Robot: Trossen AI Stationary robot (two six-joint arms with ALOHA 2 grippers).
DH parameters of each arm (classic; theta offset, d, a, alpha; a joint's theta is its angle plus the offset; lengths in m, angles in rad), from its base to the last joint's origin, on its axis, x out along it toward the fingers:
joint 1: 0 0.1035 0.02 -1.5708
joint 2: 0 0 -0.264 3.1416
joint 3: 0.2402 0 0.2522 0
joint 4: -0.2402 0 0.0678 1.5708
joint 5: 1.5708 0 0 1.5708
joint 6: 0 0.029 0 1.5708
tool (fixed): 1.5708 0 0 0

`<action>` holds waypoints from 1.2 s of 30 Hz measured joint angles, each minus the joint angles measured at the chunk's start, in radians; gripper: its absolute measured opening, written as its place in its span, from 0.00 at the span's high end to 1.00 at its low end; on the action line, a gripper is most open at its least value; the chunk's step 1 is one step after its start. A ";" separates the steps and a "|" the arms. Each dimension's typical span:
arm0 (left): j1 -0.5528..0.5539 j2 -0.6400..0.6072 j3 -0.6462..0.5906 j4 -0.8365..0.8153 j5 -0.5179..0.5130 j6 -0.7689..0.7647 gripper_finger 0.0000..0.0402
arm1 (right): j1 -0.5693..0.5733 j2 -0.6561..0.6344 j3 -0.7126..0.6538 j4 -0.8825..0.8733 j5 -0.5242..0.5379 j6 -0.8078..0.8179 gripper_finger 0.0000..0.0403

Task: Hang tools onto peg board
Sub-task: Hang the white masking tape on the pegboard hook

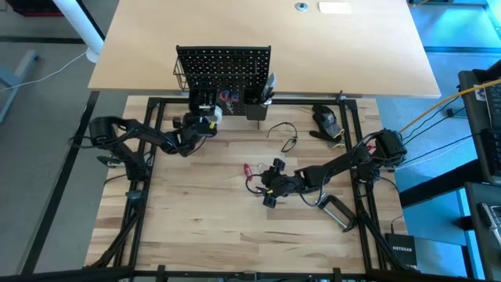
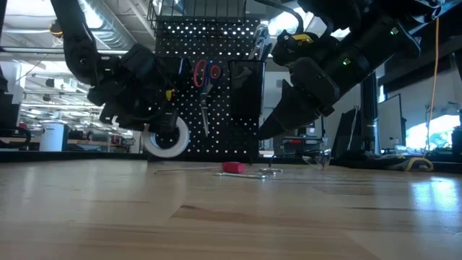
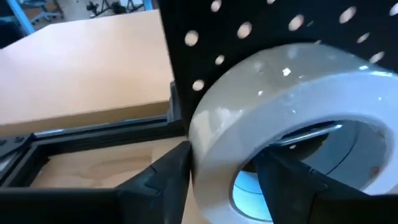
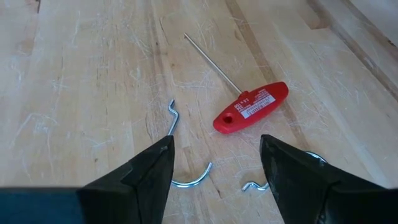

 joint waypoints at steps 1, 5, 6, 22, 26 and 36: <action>-0.004 -0.010 0.000 -0.004 0.000 0.008 0.59 | 0.000 0.000 0.000 0.000 0.000 0.000 0.41; -0.019 -0.050 0.000 -0.054 0.004 0.016 0.59 | 0.000 0.000 0.000 0.000 0.000 0.000 0.41; -0.023 -0.058 0.000 -0.074 0.005 0.005 0.59 | 0.000 0.000 0.000 0.000 0.000 0.000 0.41; 0.007 -0.086 0.001 -0.193 0.015 -0.060 0.59 | 0.000 0.000 0.000 0.006 0.000 0.001 0.41; 0.037 -0.086 0.001 -0.173 0.015 -0.081 0.59 | 0.000 0.000 0.000 0.007 0.000 0.001 0.41; 0.070 -0.084 0.001 -0.098 0.040 -0.063 0.59 | 0.000 0.000 0.000 0.007 0.000 0.001 0.41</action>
